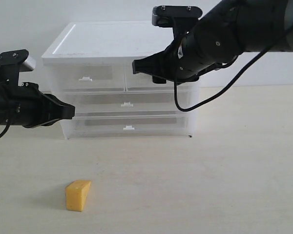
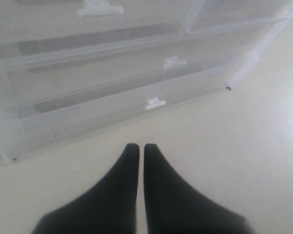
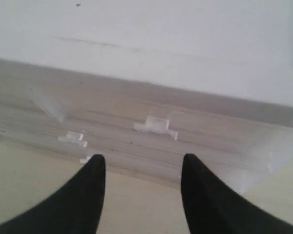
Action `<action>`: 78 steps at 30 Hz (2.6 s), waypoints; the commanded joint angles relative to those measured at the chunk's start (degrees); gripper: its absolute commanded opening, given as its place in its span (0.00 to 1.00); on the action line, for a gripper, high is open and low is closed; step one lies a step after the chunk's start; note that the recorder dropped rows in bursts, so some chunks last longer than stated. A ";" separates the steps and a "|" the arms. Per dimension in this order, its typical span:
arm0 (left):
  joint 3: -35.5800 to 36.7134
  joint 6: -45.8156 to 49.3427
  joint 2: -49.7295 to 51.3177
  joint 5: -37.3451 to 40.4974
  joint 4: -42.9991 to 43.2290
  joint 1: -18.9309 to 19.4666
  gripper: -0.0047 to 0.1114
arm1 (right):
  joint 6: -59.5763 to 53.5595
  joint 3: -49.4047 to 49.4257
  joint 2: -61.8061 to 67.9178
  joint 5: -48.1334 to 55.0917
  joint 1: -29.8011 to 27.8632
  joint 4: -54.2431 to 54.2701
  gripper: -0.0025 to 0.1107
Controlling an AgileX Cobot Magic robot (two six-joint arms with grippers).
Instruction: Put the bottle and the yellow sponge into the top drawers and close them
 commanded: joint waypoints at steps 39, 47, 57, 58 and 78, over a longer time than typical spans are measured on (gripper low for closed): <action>0.26 29.17 -0.76 -4.08 -3.76 0.04 0.07 | -1.19 -0.59 3.43 -7.59 -5.14 -8.68 0.02; 0.16 29.06 -0.76 -5.59 -3.03 0.04 0.07 | -1.35 -0.59 3.43 -7.67 -5.14 -9.02 0.02; 0.04 1.94 -0.04 7.93 -7.57 0.04 0.07 | -1.59 -0.59 3.43 -7.06 -5.14 -9.02 0.02; 0.16 0.78 0.39 7.92 -7.57 0.04 0.07 | -1.59 -0.59 3.43 -7.06 -5.14 -9.02 0.02; -2.22 -15.35 8.03 33.70 -7.57 14.01 0.07 | -1.60 -0.59 3.43 -8.05 -5.14 -8.53 0.02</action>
